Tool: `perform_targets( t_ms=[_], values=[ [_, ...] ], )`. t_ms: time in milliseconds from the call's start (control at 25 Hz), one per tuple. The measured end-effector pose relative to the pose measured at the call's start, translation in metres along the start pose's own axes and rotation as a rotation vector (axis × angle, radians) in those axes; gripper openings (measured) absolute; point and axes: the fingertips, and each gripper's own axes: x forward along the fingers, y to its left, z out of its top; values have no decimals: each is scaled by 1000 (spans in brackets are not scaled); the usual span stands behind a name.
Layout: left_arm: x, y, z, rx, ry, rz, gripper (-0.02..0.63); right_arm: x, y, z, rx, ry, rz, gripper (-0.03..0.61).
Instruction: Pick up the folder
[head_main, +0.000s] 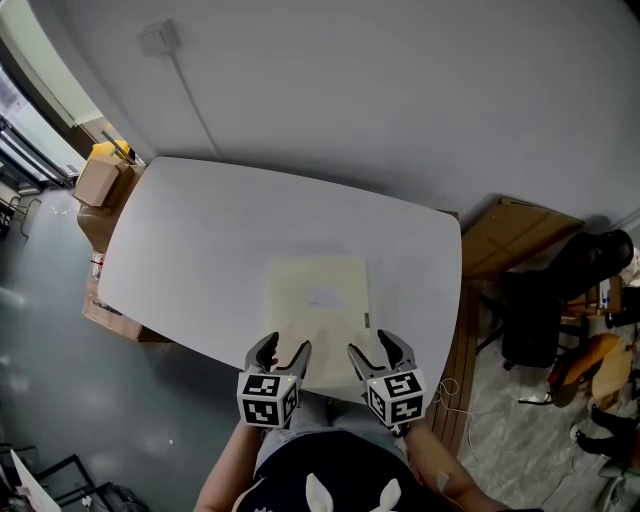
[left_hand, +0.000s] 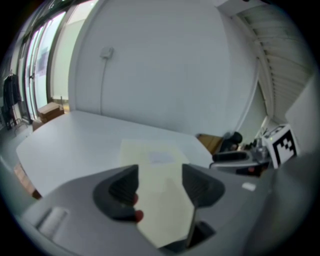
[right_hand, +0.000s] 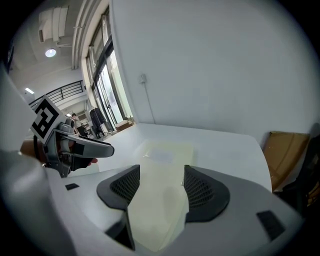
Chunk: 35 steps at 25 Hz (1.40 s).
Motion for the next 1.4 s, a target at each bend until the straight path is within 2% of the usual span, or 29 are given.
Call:
perform_targets(
  t_ms=[240,680,1400],
  values=[
    [10,18,-7,-18,15,56,279,11,-7,-7,16,32,-1,247],
    [26,44,-18,-67,67,94,281,34,-19,-17,82,87,-7,249],
    [52,65,-36,-114,159,84,282,58,-36,-29,178,144,-3,258]
  ],
)
